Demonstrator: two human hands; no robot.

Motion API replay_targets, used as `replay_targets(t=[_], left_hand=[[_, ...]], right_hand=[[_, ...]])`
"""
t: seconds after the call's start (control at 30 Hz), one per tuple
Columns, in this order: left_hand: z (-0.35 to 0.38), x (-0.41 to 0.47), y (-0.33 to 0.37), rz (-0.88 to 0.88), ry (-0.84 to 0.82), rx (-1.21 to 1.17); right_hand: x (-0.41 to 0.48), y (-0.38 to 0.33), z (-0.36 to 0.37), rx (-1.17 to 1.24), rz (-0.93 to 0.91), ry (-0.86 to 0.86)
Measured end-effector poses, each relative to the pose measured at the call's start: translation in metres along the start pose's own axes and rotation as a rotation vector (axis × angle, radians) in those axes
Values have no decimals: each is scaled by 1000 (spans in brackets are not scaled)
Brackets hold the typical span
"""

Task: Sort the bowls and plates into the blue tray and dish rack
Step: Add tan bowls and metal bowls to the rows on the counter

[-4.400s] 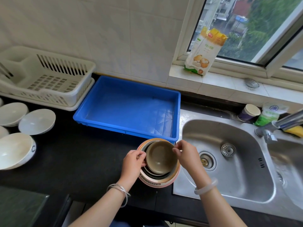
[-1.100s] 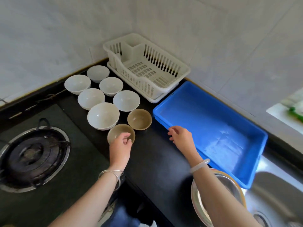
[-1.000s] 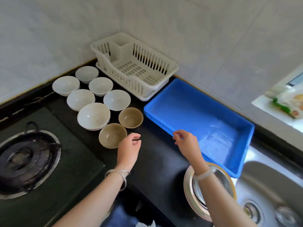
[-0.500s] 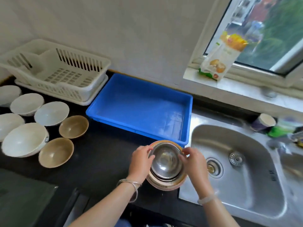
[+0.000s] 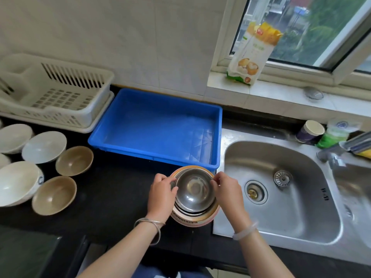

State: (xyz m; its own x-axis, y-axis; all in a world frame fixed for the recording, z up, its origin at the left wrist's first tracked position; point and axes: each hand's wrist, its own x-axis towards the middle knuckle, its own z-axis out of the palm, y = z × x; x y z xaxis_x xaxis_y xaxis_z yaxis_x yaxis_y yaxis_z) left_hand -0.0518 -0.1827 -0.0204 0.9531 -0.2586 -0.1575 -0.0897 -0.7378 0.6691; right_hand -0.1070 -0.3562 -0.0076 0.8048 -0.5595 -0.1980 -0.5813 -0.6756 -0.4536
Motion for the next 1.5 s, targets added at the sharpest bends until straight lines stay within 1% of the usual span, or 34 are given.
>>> replay_targets(t=[0.1,0.23,0.37,0.53,0.8,0.93,1.0,1.17,1.3,1.4,1.5], left_hand=[[1,2,0,-24,-9,-17],[0,4,1,-67,-34,-64],[-1,3,4,-70,-25,-53],[-3,1,14,-91,-32,-115],[-8,3,19,-151,-16,-233],[-19,1,16,-182,16,-322],[-26,2,14,-227,27,-397],[-47,2,1,-336,88,-609],[-70,-3,-18,-408,158,-690],[-87,-11,-40,-472,233,-734],[-103,-22,-67,-526,324,-778]], right_hand=[[0,3,-5,71,18,-29],[-1,9,-14,191,35,-23],[-1,17,-24,232,63,-8],[2,22,-34,342,120,-49],[-1,20,-46,447,96,-80],[0,14,-53,488,74,-85],[3,9,-58,535,61,-89],[10,-13,-61,646,14,-121],[15,-41,-51,715,-12,-163],[17,-67,-36,712,-52,-220],[21,-96,-12,656,-80,-281]])
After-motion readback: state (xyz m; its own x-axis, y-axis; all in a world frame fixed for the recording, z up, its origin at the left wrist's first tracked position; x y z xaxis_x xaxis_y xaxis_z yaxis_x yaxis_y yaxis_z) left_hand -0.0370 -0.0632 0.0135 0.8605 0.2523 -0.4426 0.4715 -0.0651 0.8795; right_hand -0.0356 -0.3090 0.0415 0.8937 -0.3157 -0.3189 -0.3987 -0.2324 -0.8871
